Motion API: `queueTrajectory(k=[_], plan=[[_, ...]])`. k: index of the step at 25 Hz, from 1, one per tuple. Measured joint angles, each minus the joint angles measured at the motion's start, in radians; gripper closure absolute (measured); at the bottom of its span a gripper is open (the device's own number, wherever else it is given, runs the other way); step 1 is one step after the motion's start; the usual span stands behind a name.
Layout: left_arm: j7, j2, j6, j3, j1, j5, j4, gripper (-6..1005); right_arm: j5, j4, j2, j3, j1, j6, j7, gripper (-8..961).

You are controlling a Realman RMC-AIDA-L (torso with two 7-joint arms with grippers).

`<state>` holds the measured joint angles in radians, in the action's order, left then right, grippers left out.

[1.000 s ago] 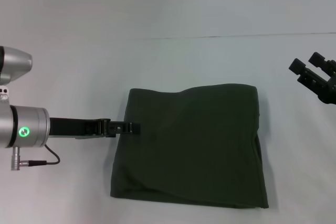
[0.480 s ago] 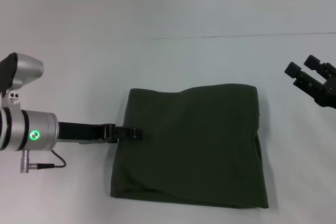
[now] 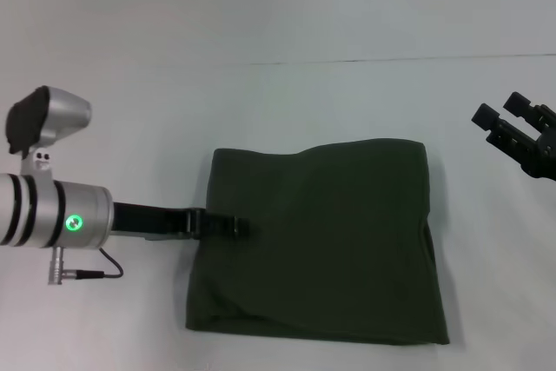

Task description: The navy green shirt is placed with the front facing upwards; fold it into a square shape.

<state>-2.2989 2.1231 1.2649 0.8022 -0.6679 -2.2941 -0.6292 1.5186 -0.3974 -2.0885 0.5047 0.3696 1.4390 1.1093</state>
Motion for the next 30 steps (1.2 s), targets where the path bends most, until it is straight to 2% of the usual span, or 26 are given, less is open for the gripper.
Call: queueTrajectory(k=[2,15,21,26,30], plan=[[0.0,0.0,0.001,0.021,-0.006,0.0,0.006,66,0.0,0.0,0.001,0.0,0.0,0.0,0.001,158],[-0.012,0.003,0.004,0.044,-0.012,0.009,0.003,484,0.0,0.0,0.0,0.0,0.0,-0.004,0.001,159],[-0.005,0.01,-0.002,0.045,-0.013,0.009,-0.011,727,0.0,0.0,-0.001,0.0,0.006,-0.006,0.001,158],[-0.004,0.016,-0.008,0.024,0.008,0.018,-0.037,865,0.0,0.0,-0.001,0.0,0.014,-0.007,0.001,158],[-0.004,0.015,-0.004,-0.016,0.048,0.025,-0.071,885,0.0,0.0,0.0,0.0,0.022,-0.013,0.001,158]])
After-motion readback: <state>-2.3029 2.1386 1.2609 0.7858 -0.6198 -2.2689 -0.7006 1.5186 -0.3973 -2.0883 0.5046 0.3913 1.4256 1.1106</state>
